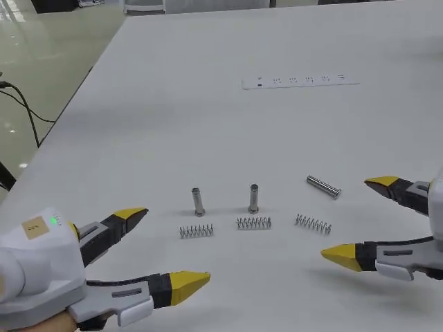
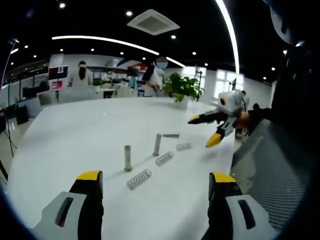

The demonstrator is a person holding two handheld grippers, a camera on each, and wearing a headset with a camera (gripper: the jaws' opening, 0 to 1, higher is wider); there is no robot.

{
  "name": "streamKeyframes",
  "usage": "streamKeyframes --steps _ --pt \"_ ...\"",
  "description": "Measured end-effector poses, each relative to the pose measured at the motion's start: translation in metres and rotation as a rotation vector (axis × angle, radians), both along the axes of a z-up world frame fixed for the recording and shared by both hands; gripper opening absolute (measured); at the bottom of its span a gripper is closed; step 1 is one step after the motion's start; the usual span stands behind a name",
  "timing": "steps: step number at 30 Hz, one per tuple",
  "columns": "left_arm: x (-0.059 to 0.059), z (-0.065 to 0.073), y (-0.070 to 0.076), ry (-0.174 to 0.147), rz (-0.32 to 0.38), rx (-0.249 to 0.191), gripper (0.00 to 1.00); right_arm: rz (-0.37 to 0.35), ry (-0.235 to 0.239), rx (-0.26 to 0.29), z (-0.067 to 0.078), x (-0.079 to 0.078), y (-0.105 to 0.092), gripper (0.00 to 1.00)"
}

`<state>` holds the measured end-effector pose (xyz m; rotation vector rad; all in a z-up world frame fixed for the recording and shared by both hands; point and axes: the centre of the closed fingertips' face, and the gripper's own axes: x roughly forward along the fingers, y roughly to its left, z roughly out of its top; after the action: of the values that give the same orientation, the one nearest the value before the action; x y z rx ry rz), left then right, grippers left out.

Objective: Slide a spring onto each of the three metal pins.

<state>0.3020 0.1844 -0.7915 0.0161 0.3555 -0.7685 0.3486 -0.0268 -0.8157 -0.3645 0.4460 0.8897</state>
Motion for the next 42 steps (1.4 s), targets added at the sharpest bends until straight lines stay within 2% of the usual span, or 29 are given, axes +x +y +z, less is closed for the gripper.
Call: streamKeyframes --steps 11,24,34,42 --pt "-0.002 0.000 -0.003 0.007 -0.008 0.004 0.84 -0.003 -0.010 -0.003 0.003 0.004 -0.001 0.83" --pt "-0.003 -0.002 -0.004 0.017 -0.019 0.008 0.84 0.019 -0.029 -0.023 0.015 0.020 0.003 0.81" --pt "-0.002 -0.003 -0.003 0.017 -0.021 0.004 0.84 0.052 -0.030 -0.057 0.021 0.039 0.010 0.76" --pt "-0.002 -0.003 -0.002 0.016 -0.020 0.001 0.84 0.033 -0.014 -0.108 0.019 0.059 0.009 0.66"
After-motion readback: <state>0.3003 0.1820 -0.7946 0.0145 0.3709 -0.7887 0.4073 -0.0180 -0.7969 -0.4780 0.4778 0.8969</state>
